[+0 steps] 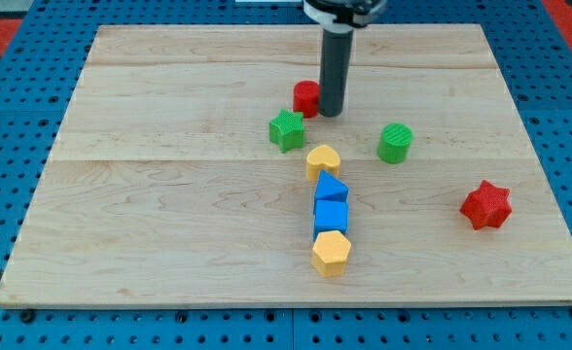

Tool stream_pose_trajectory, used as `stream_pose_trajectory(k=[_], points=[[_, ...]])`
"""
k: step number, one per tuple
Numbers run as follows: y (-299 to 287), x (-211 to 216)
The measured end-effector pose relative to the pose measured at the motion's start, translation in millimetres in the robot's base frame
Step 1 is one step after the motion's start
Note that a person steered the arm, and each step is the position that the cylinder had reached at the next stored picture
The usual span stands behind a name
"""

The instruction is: Push the green star a bit left

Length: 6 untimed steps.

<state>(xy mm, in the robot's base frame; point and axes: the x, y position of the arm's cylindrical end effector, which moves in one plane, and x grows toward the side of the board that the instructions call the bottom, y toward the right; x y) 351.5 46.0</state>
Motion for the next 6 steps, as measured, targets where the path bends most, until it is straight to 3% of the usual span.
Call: stream_pose_trajectory(k=[1, 2, 3, 6], points=[[-42.7, -0.7], [51.3, 1.8], [65.3, 57.0], [-20.9, 46.3]])
